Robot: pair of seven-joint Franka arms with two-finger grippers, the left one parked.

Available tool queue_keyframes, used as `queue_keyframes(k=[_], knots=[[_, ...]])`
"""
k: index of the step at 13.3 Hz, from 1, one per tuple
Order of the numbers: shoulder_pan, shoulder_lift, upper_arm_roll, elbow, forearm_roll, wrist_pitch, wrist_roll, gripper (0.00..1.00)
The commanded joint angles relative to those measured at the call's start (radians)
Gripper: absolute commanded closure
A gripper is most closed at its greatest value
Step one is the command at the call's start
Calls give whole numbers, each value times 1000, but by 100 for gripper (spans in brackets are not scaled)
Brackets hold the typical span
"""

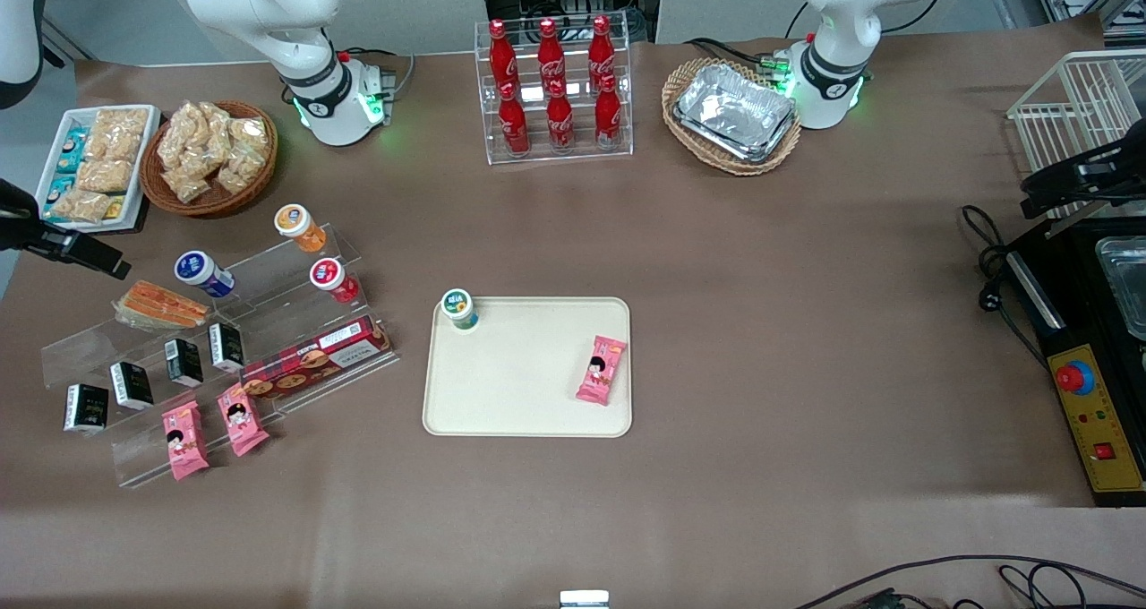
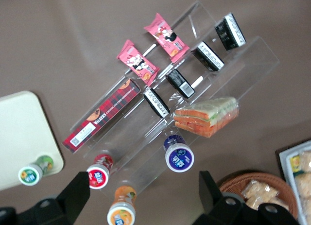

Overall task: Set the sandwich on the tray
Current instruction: 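Move the right gripper over the acrylic rack toward the wrapped sandwich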

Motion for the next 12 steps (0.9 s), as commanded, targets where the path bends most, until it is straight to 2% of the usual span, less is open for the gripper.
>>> queue_keyframes(k=[1,4,12], knots=[[-7,12,3,13,-24,6,194,0],[-8,14,-13,13,-24,7,382,0],[-34,73,-131,20,-3,23,1019,0]])
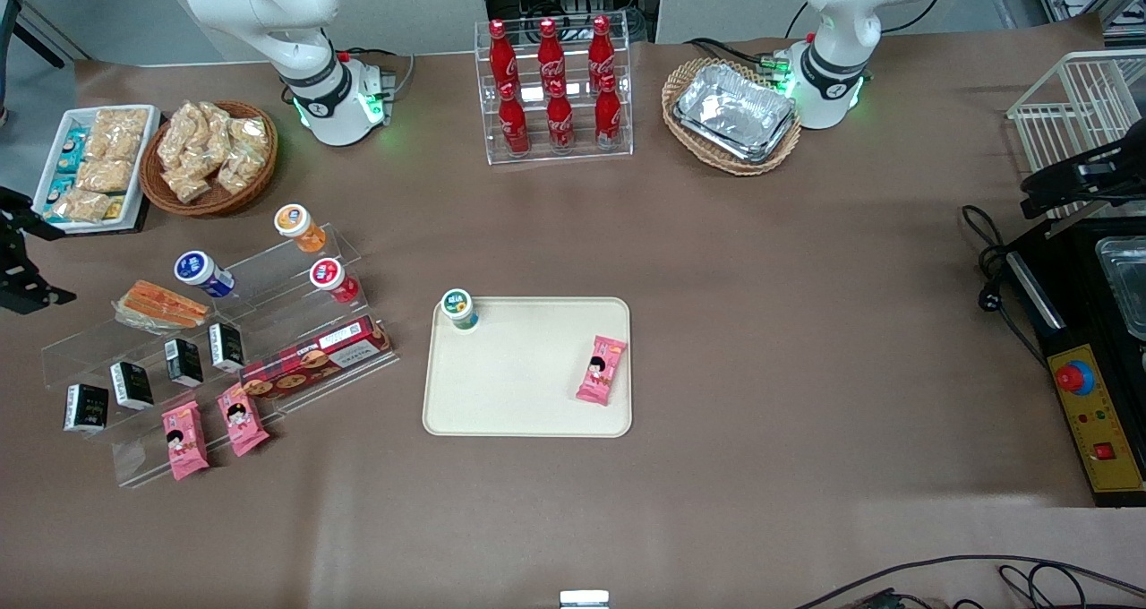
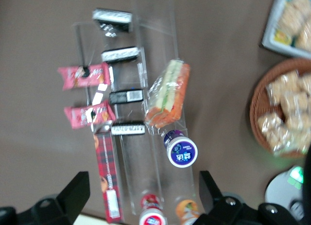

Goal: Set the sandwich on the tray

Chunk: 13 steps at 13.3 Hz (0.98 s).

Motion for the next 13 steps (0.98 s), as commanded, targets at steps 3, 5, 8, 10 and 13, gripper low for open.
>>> queue_keyframes(k=[3,5,8,10,13], knots=[[-55,81,-47,16,8,32,192,0],[-102,121,-51,1,59,67,196,0],[-110,127,-51,-77,90,150,257,0],[-109,118,-50,-137,91,220,295,0],[-109,98,-51,-231,119,332,332,0]])
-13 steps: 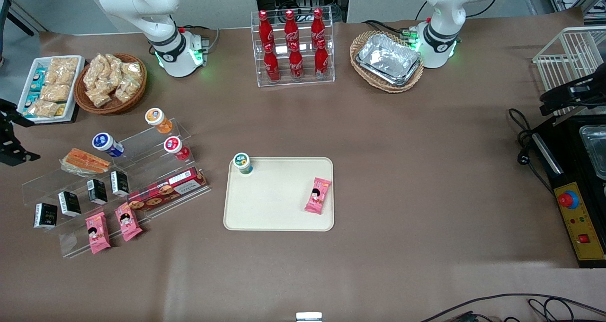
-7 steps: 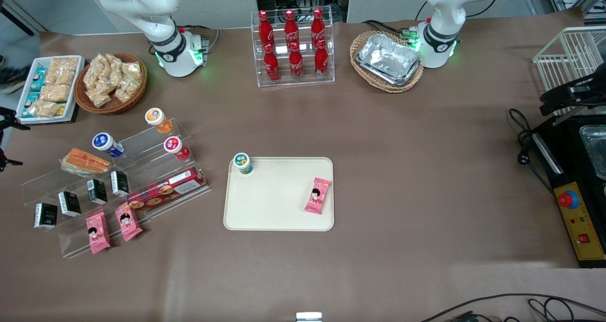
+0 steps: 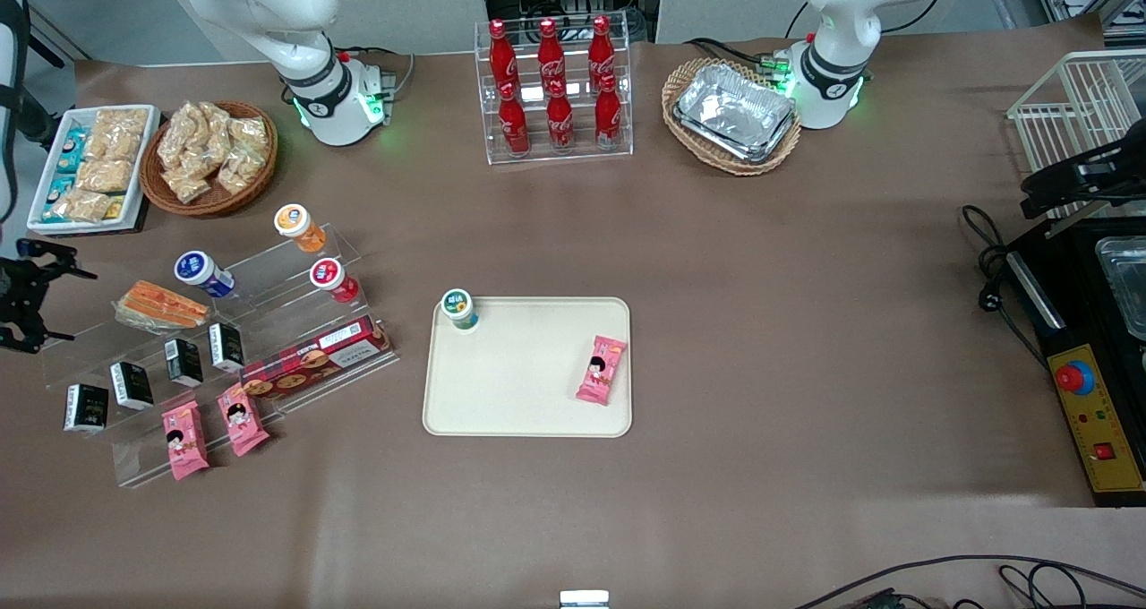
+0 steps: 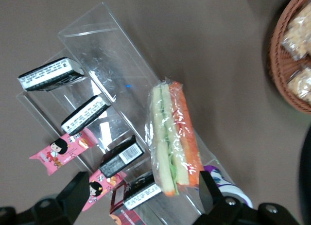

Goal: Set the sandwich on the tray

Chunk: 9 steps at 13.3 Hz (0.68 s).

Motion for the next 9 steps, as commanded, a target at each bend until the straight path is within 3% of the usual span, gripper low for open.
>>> queue_keyframes(k=[1,9], knots=[[4,-49,0,-119,29,120,59,0],[4,-76,1,-250,33,212,70,0]])
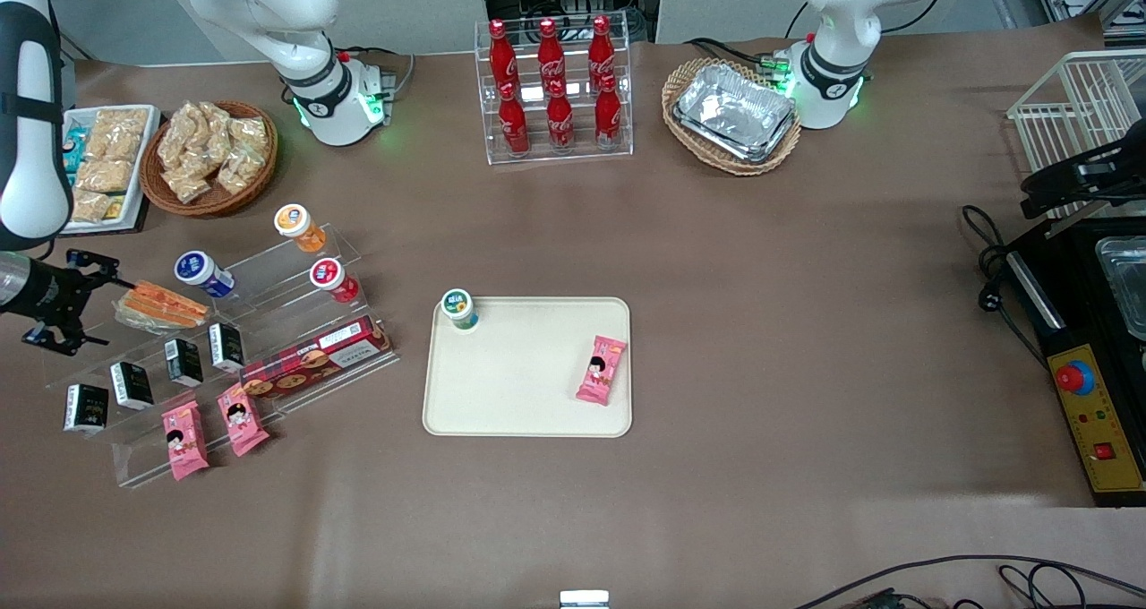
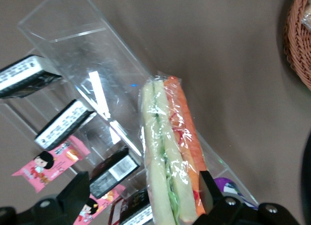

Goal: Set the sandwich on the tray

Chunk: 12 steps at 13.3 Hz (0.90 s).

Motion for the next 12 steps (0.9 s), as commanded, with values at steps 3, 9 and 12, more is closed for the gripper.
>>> queue_keyframes(k=[3,9,12], knots=[[2,-49,2,-85,18,37,34,0],[11,-57,2,-171,47,152,34,5],[12,-51,2,-177,64,172,36,28]])
